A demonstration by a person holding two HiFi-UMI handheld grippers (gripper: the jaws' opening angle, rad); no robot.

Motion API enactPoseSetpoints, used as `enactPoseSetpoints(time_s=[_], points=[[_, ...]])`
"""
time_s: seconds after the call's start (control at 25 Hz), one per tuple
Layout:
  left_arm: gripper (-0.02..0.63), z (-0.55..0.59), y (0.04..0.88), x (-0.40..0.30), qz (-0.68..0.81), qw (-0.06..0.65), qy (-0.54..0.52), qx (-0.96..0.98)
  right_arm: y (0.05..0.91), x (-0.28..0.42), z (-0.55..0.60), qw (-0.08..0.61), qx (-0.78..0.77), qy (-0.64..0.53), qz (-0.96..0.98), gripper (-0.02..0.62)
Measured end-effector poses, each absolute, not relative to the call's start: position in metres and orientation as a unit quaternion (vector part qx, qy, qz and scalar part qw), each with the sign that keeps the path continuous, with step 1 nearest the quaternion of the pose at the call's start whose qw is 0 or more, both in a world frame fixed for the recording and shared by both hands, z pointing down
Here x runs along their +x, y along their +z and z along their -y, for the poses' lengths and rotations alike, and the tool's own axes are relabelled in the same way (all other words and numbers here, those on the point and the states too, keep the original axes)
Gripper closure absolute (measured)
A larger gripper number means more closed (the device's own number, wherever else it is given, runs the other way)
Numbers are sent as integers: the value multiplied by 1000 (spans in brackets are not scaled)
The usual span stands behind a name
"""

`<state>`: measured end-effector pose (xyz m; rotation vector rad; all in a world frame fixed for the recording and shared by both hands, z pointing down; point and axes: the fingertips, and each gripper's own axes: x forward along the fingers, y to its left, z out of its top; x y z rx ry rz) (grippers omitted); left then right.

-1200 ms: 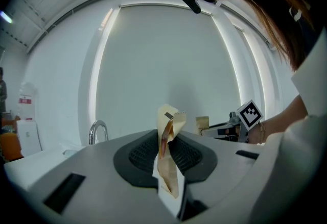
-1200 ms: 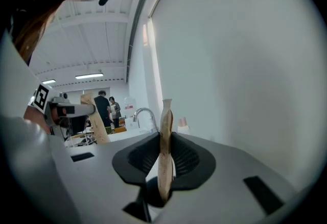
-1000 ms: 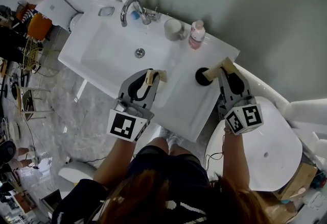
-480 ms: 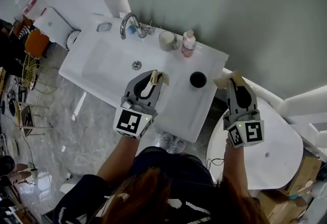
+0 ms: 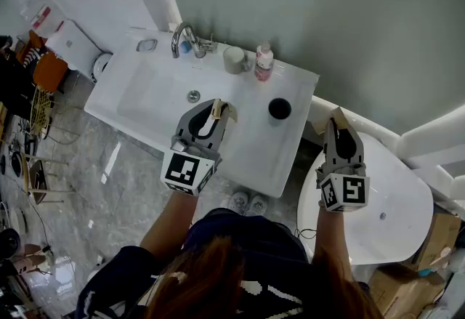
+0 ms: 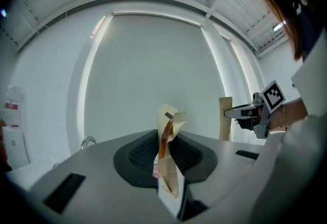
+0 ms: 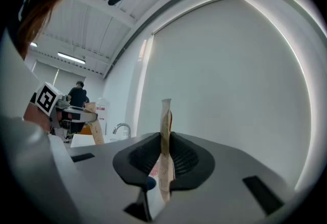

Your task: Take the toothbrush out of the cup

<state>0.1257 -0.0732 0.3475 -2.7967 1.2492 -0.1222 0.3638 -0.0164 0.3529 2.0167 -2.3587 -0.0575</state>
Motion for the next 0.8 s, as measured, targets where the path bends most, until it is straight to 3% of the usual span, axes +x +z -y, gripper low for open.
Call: enactPoseSetpoints(time_s=[0.8], points=[[532, 50, 334, 118, -409, 56, -34, -910, 334, 351, -9, -5, 655, -27, 756, 526]])
